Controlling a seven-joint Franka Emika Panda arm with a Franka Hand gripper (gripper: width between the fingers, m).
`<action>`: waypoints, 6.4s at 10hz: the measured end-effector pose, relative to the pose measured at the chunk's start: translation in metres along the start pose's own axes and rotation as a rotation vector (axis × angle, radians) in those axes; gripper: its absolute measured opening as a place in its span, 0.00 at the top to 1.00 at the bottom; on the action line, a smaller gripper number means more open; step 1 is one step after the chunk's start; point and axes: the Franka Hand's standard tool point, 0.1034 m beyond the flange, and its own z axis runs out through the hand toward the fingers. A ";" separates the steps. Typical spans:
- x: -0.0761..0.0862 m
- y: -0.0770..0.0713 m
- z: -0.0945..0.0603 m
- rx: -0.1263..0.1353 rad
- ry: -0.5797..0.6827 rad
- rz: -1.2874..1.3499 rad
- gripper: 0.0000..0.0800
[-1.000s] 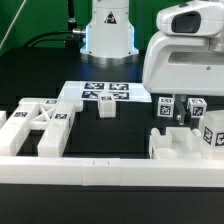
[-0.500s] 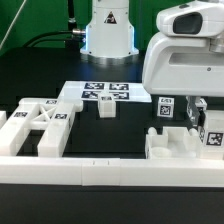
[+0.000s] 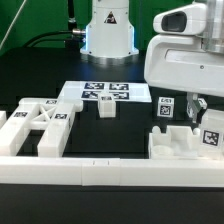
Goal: Assemble chair
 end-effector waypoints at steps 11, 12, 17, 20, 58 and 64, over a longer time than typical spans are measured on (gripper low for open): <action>-0.001 -0.006 0.000 -0.002 -0.012 0.550 0.22; -0.001 -0.006 0.000 -0.003 -0.010 0.407 0.20; -0.002 -0.003 0.000 -0.042 -0.011 -0.143 0.19; 0.000 -0.002 -0.002 -0.054 -0.018 -0.377 0.19; -0.024 0.196 0.003 -0.051 0.055 -0.821 0.19; -0.036 0.203 0.010 -0.054 -0.005 -0.810 0.19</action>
Offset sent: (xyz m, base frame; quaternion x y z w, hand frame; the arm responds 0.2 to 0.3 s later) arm 0.0057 -0.0093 0.0008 -0.0479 -0.0226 0.2698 0.9615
